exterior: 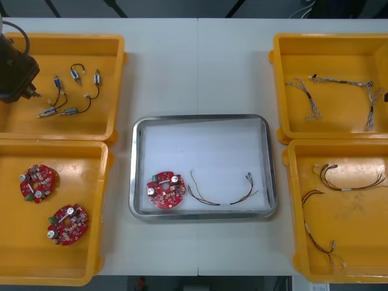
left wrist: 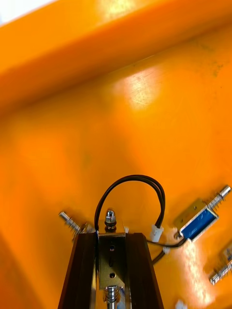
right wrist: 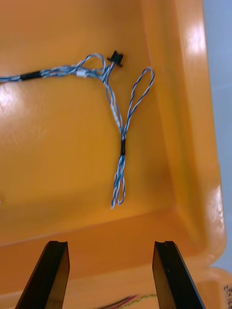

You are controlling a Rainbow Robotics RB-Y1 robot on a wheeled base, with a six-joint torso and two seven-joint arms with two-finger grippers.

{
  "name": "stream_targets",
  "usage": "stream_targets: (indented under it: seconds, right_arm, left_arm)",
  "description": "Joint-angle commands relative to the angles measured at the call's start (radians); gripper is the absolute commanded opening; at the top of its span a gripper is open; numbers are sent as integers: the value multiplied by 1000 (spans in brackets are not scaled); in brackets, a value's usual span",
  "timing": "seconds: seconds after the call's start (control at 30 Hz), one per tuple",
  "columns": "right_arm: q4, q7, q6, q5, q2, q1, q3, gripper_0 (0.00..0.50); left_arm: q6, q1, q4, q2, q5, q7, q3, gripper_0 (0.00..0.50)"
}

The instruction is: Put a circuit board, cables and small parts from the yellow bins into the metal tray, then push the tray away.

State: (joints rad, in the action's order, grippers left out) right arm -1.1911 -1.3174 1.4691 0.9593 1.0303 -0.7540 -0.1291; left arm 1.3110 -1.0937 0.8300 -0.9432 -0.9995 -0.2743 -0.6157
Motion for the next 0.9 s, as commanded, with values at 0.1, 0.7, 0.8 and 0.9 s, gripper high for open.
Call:
stream_targets:
  seconds: [0.1,0.7,0.8,0.9]
  right_arm:
    - [137,-11,-73,-27,14,-153,-107,500]
    - [462,-105,-312,-102,-144,-252,-130,500]
    - [478,-114,-332,-106,-157,-252,-132,500]
    - [498,-126,-343,-108,-168,-252,-132,500]
  left_arm:
    - [123,-20,126,-144,-53,-117,57,0]
    - [376,-6,339,-223,-113,-293,139,0]
    - [390,11,391,-215,-111,-284,140,0]
    - [430,52,475,-192,-73,-264,174,0]
